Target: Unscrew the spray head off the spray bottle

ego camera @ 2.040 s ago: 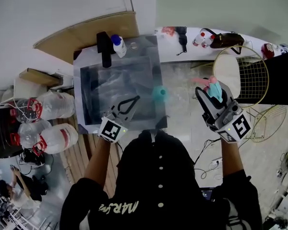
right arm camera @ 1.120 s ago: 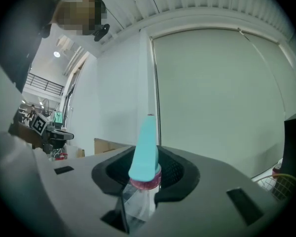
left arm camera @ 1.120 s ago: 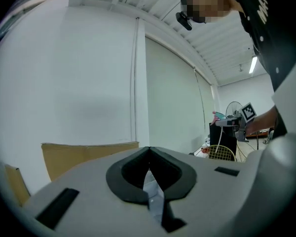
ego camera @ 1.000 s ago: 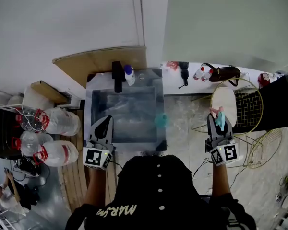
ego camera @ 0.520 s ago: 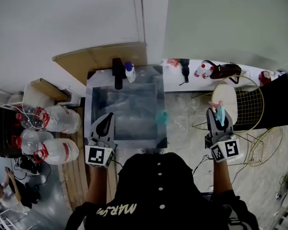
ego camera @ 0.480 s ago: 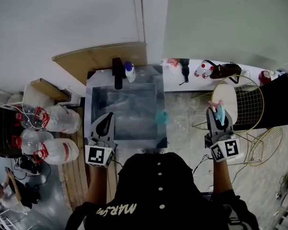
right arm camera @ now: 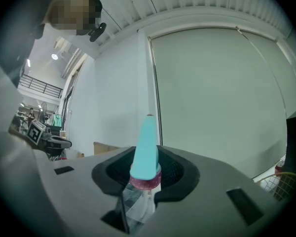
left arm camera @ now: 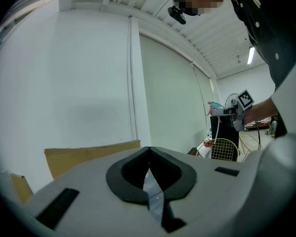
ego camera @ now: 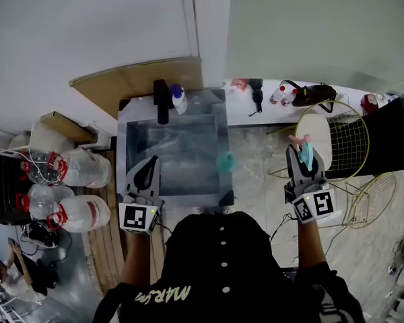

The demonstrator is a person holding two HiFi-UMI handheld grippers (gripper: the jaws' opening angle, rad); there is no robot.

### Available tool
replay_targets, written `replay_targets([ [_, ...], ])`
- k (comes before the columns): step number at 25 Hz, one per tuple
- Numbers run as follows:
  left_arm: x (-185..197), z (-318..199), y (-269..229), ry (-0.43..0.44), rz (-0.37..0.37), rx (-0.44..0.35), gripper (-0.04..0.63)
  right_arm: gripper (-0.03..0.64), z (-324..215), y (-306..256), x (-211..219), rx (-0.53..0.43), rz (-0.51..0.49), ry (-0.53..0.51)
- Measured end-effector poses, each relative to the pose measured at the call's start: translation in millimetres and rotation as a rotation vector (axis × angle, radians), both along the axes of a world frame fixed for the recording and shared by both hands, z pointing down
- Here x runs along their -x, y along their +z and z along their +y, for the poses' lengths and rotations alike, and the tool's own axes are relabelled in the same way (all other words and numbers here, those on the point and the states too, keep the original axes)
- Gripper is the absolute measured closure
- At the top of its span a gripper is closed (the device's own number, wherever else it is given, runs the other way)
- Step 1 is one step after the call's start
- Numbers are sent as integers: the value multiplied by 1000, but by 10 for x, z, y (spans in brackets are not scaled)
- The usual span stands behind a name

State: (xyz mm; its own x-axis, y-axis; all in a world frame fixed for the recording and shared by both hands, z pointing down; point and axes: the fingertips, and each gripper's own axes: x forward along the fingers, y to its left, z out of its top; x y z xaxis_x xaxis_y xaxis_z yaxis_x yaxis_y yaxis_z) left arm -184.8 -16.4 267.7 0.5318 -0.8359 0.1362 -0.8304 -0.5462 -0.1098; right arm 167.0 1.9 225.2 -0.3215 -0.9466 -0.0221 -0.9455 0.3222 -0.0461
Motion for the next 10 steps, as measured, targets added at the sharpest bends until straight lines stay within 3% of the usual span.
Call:
replay_targets([
  [10, -51, -41, -29, 15, 17, -4, 571, 483, -43, -19, 32, 3, 3, -8],
])
